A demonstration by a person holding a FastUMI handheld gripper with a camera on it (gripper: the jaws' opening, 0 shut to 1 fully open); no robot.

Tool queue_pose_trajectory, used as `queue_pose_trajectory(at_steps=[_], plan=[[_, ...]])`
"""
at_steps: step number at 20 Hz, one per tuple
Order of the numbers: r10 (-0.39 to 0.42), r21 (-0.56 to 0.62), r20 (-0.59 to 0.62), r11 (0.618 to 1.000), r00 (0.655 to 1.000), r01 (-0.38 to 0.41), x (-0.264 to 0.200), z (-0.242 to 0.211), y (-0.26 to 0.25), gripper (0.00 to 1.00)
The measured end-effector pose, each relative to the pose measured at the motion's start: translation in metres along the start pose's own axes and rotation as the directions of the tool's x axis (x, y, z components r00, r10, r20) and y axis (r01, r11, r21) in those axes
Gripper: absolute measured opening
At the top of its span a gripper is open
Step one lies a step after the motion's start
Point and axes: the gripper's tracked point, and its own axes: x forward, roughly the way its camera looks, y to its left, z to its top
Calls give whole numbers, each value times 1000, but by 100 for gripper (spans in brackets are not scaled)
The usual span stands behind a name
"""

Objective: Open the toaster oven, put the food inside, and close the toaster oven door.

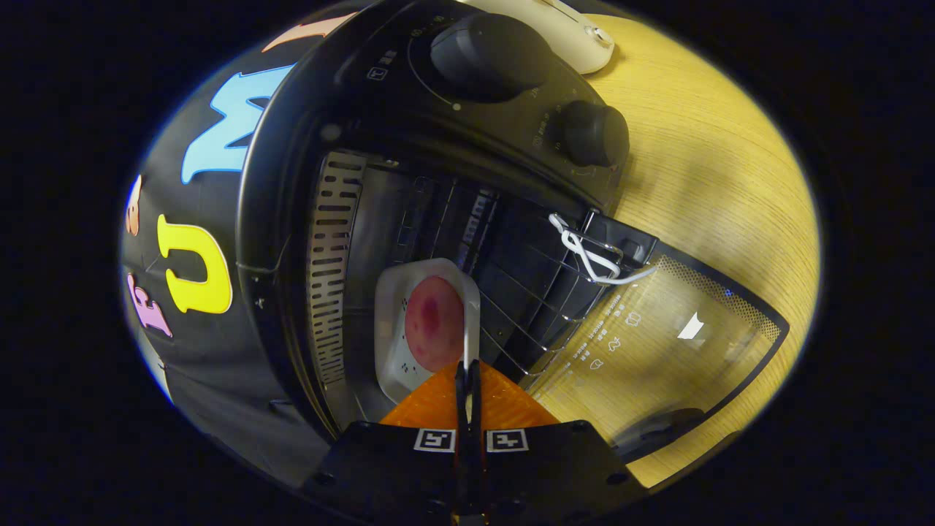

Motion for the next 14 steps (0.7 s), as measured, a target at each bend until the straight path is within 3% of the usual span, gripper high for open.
queue_pose_trajectory(at_steps=[7,11,14], plan=[[-10,-29,20,1000,1000,10,0,-10,4,4],[19,-102,29,995,999,-16,-7,-8,8,15],[29,-122,21,992,999,-26,-17,-11,10,60]])
